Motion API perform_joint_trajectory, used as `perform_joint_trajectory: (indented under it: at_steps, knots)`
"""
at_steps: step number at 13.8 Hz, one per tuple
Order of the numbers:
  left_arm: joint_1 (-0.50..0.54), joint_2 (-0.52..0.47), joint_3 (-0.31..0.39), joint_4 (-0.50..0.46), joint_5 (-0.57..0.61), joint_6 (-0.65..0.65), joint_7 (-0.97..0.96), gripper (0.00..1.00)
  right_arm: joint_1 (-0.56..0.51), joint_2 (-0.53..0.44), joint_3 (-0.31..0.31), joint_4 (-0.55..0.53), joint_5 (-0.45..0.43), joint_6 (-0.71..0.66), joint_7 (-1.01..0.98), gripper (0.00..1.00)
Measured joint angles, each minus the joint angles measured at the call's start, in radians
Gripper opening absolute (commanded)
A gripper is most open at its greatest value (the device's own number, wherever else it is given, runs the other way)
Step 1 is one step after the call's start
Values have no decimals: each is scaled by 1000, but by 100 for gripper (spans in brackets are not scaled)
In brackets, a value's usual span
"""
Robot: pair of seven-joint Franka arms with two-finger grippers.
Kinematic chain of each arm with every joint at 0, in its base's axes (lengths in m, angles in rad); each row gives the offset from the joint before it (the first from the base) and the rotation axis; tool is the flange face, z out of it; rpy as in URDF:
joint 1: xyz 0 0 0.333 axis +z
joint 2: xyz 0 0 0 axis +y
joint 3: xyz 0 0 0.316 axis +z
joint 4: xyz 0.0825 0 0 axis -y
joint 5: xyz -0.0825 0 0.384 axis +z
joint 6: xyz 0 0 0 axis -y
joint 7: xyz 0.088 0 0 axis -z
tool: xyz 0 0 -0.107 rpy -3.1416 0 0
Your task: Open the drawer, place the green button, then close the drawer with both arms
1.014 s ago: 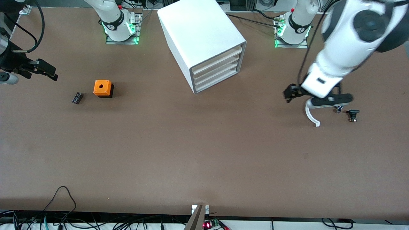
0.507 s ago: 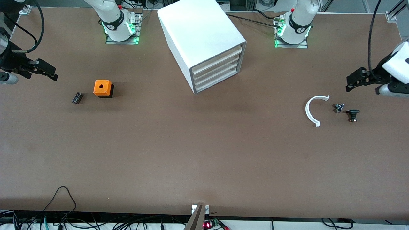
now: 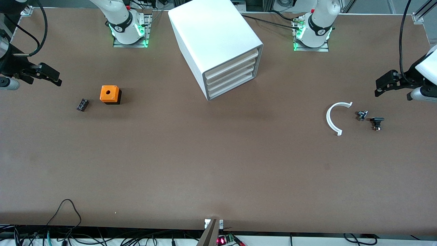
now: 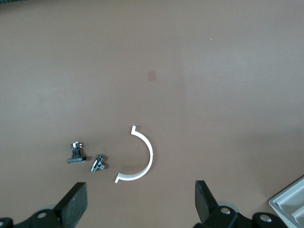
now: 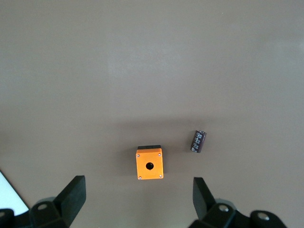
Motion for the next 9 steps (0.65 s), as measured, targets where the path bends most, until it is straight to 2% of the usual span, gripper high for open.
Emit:
perform_joint_trajectory:
  at_steps: [9]
  knots:
    - [17, 3, -2, 0, 0, -28, 1, 100, 0, 0, 0, 0, 0, 0, 0, 100]
